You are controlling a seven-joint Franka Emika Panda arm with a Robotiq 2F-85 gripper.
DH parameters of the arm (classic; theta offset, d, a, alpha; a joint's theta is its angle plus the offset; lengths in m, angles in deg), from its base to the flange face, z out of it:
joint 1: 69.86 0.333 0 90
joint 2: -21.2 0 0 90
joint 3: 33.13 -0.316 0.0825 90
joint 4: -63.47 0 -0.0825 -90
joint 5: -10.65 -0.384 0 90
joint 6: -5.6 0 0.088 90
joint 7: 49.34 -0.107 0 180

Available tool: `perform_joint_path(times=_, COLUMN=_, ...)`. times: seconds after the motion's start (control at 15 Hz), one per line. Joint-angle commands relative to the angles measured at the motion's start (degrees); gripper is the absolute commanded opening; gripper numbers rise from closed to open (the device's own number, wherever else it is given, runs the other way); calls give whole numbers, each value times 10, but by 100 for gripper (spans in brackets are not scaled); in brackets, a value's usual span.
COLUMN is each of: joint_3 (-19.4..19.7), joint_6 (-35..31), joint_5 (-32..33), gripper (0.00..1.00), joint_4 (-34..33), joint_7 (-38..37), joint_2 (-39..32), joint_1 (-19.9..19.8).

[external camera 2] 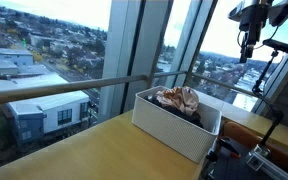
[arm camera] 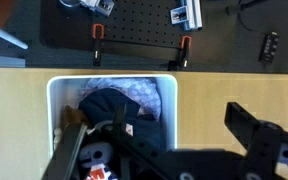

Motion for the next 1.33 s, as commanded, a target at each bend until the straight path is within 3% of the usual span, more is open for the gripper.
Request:
perform_joint_path(times=0.0, joint_3=-9, joint_6=1, joint_5=-2, gripper=100, joint_4=-2, joint_7=2, joint_2=-1, joint_1=-10)
perform_joint_path(times=0.53, joint_3=-29, joint_6=-30, joint_5=13, gripper=100, joint_4=-38, joint_7=13, joint_2=-50, joint_1=0)
perform_joint_path(times=0.8, joint_3=-45, joint_6=-135, joint_5=35, gripper=100, joint_4=-59, joint_7=33, joint_2=-117, joint_1=-2)
perform_joint_path(times=1.27, joint_3=-58, joint_6=-330, joint_5=132, gripper=100, joint_4=-55, joint_7=29, joint_2=-265, joint_1=-6)
